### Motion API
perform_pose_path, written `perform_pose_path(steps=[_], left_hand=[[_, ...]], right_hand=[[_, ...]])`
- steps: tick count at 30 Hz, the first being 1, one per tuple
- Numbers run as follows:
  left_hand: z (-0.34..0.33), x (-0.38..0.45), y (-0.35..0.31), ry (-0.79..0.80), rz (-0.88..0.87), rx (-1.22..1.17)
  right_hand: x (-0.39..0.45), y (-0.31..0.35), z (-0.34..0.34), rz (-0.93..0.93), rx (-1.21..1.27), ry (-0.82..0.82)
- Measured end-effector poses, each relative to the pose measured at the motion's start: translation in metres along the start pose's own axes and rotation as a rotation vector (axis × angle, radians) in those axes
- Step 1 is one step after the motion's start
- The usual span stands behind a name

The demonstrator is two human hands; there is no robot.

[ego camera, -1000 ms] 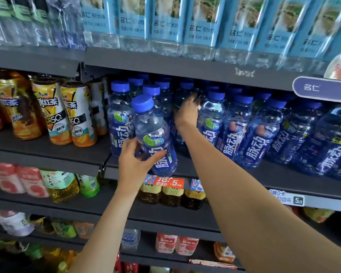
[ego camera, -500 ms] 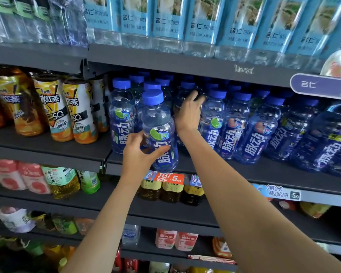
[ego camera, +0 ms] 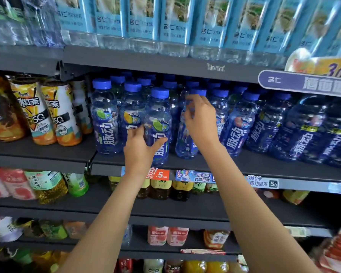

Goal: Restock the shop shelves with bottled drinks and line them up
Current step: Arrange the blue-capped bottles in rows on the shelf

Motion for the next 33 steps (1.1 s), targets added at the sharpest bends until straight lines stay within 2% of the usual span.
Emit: perform_pose_path(steps=[2, 3, 5, 8, 11, 15, 17, 21, 25, 28, 30, 32, 33], left_hand=[[-0.005, -0.004, -0.004, -0.004, 0.002, 0.02], [-0.009, -0.007, -0.005, 0.013, 0.009, 0.031], [-0.02, -0.016, 0.0, 0.082, 0.043, 0.026], [-0.027, -0.023, 0.012, 0.105, 0.093, -0.041], [-0.028, -0.017, 0.014, 0.085, 0.103, -0.038], [-0.04, -0.006, 0.01, 0.146, 0.088, -0.062], [-0.045, -0.002, 0.012, 0.17, 0.072, -0.084], [-0.046, -0.001, 0.014, 0.204, 0.023, 0.009], [-0.048, 0.001, 0.015, 0.22, 0.019, 0.029], [-0.049, 0.001, 0.015, 0.234, 0.037, 0.036], [-0.046, -0.006, 0.013, 0.212, 0.055, 0.094], [-0.035, -0.02, 0.006, 0.09, 0.027, 0.125], [-0.028, -0.028, 0.0, 0.012, -0.015, 0.068]], right_hand=[[-0.009, -0.016, 0.011, -0.056, 0.017, -0.12], [-0.013, -0.026, 0.01, -0.101, -0.001, -0.125], [-0.019, -0.048, -0.002, -0.197, -0.051, -0.031], [-0.028, -0.058, -0.023, -0.213, -0.058, 0.095], [-0.034, -0.058, -0.031, -0.241, -0.008, 0.07], [-0.043, -0.064, -0.03, -0.308, 0.093, -0.036], [-0.049, -0.072, -0.035, -0.348, 0.087, 0.002], [-0.064, -0.085, -0.058, -0.472, 0.153, 0.195], [-0.061, -0.093, -0.069, -0.583, 0.286, 0.199], [-0.066, -0.093, -0.064, -0.636, 0.099, 0.159], [-0.074, -0.087, -0.058, -0.622, -0.014, 0.125], [-0.08, -0.08, -0.055, -0.562, -0.062, 0.117], [-0.082, -0.079, -0.054, -0.532, -0.07, 0.124]])
Point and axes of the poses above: each hand's wrist, its own x-axis towards the middle knuckle, its own z-axis out of the back of the hand, y = z × x, the point moved 8 cm from there along x, towards the middle knuckle, and after that the axes turned 1 degree about x, right-handed, at the moved point
